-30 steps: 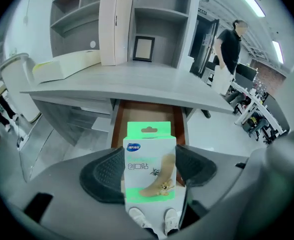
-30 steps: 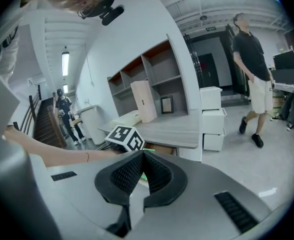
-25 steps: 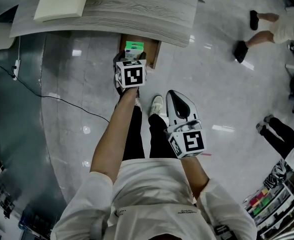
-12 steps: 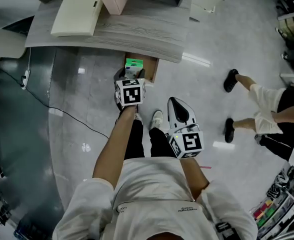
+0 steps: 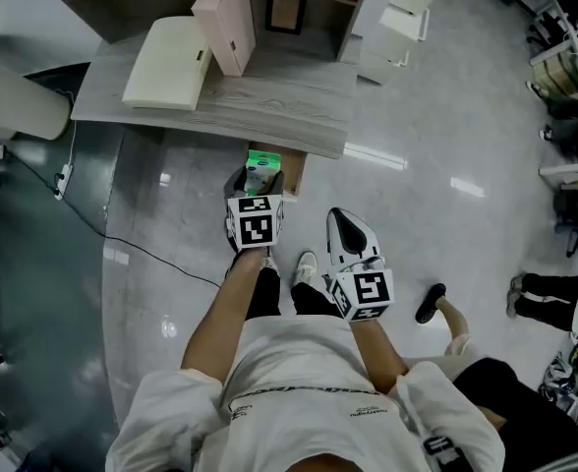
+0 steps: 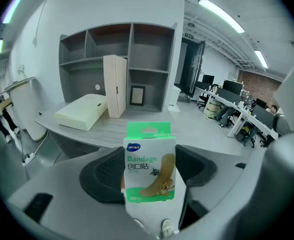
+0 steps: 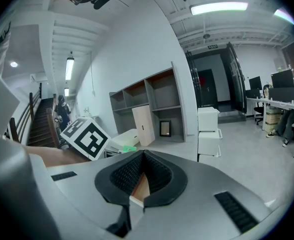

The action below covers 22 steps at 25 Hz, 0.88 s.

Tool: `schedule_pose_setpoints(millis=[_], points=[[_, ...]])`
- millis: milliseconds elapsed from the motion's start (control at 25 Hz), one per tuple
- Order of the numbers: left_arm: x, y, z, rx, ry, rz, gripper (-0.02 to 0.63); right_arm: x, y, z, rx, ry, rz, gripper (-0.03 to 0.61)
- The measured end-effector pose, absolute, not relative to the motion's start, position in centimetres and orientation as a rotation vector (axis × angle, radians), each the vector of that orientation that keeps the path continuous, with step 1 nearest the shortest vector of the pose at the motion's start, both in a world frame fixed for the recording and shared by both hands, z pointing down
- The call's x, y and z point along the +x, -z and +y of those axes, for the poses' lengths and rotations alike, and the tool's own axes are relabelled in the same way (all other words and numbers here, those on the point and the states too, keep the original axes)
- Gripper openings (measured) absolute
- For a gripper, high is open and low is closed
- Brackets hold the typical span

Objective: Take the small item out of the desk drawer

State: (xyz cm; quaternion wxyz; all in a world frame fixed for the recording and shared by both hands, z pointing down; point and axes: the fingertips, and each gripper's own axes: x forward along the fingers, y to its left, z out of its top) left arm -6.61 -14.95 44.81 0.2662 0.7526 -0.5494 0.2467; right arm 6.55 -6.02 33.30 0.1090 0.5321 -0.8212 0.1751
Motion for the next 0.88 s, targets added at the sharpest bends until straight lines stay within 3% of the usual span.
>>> schedule_pose_setpoints(millis=[880], points=[[-5.9, -25.6, -12.1, 2.326, -0.427, -1.605, 0.328, 6.9, -22.6, -7.3, 1.643, -0.354, -2.506, 0.028]])
